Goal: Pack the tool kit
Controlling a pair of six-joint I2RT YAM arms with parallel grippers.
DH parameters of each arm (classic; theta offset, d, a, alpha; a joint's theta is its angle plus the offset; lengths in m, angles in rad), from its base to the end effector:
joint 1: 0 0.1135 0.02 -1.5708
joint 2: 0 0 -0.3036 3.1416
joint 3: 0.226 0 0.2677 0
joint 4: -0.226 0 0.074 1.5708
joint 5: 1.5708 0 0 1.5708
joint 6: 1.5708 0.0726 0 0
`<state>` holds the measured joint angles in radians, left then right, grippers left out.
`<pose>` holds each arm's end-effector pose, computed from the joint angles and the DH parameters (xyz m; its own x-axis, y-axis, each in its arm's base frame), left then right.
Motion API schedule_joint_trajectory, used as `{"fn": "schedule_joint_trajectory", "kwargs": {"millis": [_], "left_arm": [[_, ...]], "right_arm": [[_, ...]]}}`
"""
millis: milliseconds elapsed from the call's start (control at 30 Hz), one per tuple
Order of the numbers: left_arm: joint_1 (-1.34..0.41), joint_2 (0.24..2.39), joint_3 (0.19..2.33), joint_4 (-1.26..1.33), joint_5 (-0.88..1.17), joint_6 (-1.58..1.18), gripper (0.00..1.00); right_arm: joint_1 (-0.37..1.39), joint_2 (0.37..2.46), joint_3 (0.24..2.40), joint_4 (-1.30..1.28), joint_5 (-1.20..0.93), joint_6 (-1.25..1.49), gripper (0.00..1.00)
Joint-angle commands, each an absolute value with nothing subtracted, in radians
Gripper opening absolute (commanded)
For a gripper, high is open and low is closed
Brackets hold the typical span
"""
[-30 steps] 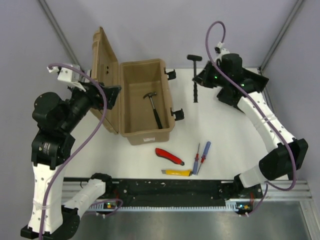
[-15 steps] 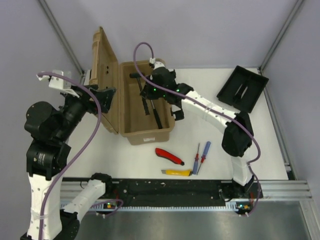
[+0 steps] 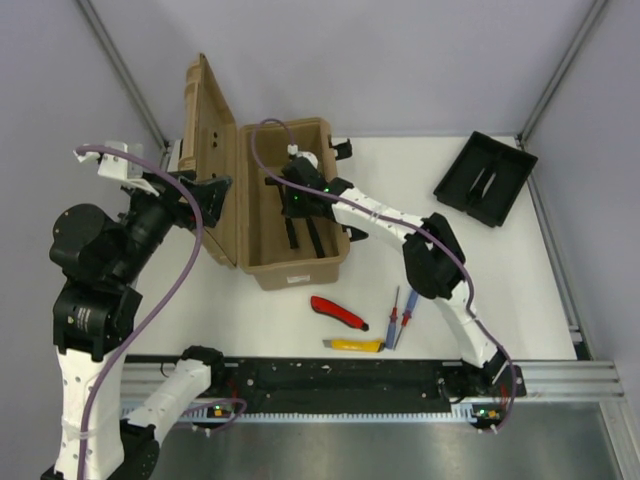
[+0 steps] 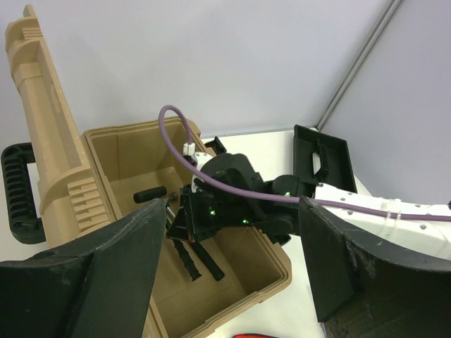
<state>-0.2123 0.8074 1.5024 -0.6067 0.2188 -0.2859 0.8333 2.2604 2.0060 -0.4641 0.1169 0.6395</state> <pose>0.1104 -0.0399 0.5588 -0.0349 -0.2741 -0.9611 0.4244 0.8666 -0.2625 0.4035 0.4315 0.2440 -0.7586 0.0464 -0.6499 -0.2783 0.8788 0.3877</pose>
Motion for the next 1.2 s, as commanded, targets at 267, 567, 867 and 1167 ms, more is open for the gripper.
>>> {"fn": "schedule_joint_trajectory", "kwargs": {"millis": [267,567,867,1167], "left_arm": [[-0.216,0.807,1.505,-0.592,0.199,-0.29,0.79],[-0.216,0.811,1.525,-0.592,0.209,-0.291,0.79],[-0.216,0.818,1.557,-0.592,0.242,-0.293,0.8],[-0.216,0.828,1.575,-0.561,0.322,-0.308,0.8]], "right_arm": [[0.868,2.355,2.134,-0.492,0.146,0.623,0.18],[0.868,2.284,2.163,-0.494,0.135,0.603,0.46],[0.862,1.999,2.122,-0.494,0.247,0.467,0.47],[0.675,1.708,1.872,-0.526,0.408,0.417,0.62]]}}
